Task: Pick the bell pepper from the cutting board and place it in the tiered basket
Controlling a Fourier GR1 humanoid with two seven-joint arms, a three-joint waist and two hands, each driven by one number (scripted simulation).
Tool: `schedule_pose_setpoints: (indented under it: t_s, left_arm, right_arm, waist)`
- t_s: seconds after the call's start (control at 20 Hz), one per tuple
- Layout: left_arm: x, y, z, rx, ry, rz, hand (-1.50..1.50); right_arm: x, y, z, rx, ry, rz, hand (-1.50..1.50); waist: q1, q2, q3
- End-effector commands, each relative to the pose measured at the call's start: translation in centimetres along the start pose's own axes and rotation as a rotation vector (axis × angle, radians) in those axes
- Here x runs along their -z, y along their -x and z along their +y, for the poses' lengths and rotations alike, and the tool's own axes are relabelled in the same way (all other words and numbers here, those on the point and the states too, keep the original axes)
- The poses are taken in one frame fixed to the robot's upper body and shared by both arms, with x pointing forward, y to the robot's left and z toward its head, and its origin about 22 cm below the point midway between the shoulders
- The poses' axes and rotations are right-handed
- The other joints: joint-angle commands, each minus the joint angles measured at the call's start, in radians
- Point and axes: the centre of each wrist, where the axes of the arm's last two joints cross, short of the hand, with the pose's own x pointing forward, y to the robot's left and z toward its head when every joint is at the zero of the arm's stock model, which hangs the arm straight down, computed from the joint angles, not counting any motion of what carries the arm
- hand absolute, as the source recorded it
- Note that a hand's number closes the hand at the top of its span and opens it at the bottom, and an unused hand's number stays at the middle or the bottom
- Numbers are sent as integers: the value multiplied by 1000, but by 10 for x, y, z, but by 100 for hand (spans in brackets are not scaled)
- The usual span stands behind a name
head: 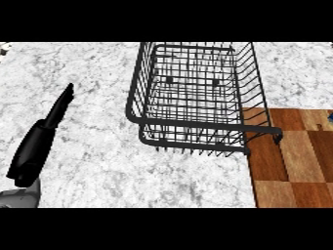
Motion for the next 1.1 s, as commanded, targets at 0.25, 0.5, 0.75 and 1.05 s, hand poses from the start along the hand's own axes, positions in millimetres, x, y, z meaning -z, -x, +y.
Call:
schedule_pose_setpoints:
  t_s: [0.25, 0.5, 0.75, 1.05]
  left_arm:
    - [-5, 11, -10, 2, -9, 9, 0]
    - [-2, 4, -14, 4, -1, 30, 0]
    - [0, -3, -7, 2, -13, 25, 0]
    - [2, -13, 1, 19, -3, 9, 0]
  right_arm:
    - [3, 31, -65, 209, 114, -52, 150]
    - [-13, 36, -125, 441, 165, -215, 150]
    - [-20, 11, -168, 409, 252, -320, 150]
    - [-23, -42, -202, 495, 280, -398, 150]
  waist:
    - [-12, -3, 3]
    - [-25, -9, 2]
    - [-12, -4, 3]
    - [-6, -5, 2]
